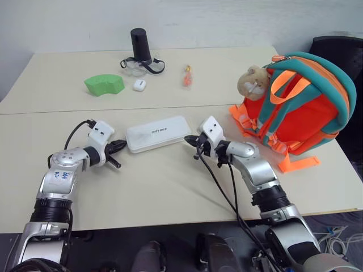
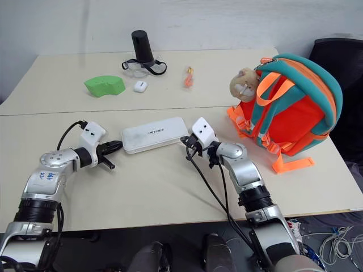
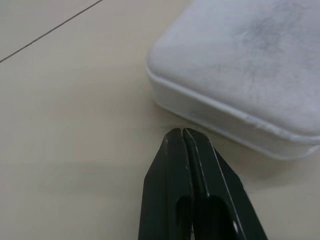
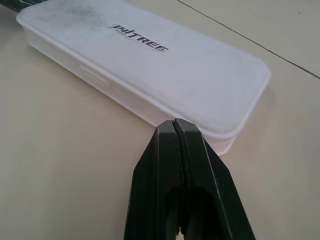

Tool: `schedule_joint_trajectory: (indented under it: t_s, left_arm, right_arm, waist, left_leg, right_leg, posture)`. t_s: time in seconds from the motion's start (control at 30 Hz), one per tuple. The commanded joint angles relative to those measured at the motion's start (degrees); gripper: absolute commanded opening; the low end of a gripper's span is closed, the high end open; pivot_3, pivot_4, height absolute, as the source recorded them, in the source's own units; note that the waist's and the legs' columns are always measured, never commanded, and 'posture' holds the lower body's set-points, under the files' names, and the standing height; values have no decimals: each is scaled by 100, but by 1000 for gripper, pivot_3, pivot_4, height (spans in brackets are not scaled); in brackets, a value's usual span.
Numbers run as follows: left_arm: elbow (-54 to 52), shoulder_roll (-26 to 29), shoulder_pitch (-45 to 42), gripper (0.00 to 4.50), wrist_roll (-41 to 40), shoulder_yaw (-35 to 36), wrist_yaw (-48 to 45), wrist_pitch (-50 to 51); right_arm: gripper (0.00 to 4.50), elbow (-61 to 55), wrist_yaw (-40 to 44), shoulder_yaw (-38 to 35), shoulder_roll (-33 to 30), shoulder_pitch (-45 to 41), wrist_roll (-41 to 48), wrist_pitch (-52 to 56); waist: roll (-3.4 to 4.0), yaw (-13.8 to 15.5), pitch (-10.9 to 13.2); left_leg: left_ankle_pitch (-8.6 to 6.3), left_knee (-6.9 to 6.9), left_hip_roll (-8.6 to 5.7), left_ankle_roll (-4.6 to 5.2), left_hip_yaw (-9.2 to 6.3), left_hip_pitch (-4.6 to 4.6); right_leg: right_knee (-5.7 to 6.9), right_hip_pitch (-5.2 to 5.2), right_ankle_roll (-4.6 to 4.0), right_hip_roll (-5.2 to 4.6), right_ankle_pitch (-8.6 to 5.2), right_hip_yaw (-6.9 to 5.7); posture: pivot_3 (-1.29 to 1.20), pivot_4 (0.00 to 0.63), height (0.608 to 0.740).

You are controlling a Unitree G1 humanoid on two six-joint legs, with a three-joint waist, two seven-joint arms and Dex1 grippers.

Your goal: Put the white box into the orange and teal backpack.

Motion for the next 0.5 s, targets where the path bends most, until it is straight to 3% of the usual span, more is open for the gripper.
schedule_joint_trajectory:
  t_s: [0.03, 0.37, 0.5]
  left_arm:
    - [79, 62, -182, 57, 49, 25, -110, -195]
    - [141, -121, -262, 57, 87, -8, -120, -271]
    - [122, -164, -259, 57, 100, 11, -104, -270]
  right_arm:
    - [0, 269, -404, -345, -12, -403, -60, -275]
    - [0, 2429, -735, -468, 227, -1276, -257, -1065]
    - [0, 2752, -616, -400, 332, -1347, -341, -1338]
  waist:
    - [0, -2, 0]
    - [0, -47, 0]
    - [0, -59, 0]
  left_leg:
    - [0, -1, 0, 0, 0, 0]
    - [1, -10, -2, 2, 9, -2]
    - [3, -9, -2, 5, 10, -3]
  right_leg:
    - [1, 0, 0, 0, 0, 1]
    - [-7, -1, 0, 0, 0, -1]
    - [-7, -1, 1, 0, 0, 0]
  posture:
    - [0, 150, 740]
    - [0, 150, 740]
    - [0, 150, 740]
